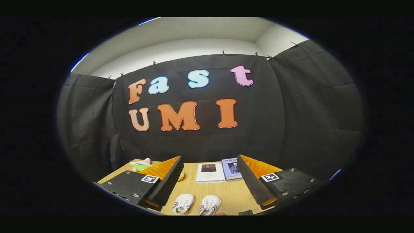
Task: Open the storage box then place both shoes into the box .Put the left shoe in first, then the right shoe, with the right side of both shoes facing outward in a uniform manner.
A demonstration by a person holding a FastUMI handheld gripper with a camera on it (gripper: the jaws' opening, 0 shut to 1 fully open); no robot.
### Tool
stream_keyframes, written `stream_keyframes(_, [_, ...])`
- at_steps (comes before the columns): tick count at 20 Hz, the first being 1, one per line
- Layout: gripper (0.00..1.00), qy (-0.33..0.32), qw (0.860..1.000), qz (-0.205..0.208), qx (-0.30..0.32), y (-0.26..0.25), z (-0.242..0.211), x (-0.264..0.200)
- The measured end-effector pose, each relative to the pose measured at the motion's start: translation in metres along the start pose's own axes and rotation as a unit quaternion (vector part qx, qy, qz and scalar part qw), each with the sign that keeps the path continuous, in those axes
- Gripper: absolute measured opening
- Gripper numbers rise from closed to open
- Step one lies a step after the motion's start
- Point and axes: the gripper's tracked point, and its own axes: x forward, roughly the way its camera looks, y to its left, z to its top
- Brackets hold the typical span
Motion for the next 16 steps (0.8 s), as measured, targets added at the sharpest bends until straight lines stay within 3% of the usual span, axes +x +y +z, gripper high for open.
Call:
stream_keyframes(13, [0.99,0.045,0.998,0.043,0.026,0.021,-0.042,0.012])
stream_keyframes(16, [0.98,0.076,0.993,0.073,0.046,0.035,-0.068,0.017])
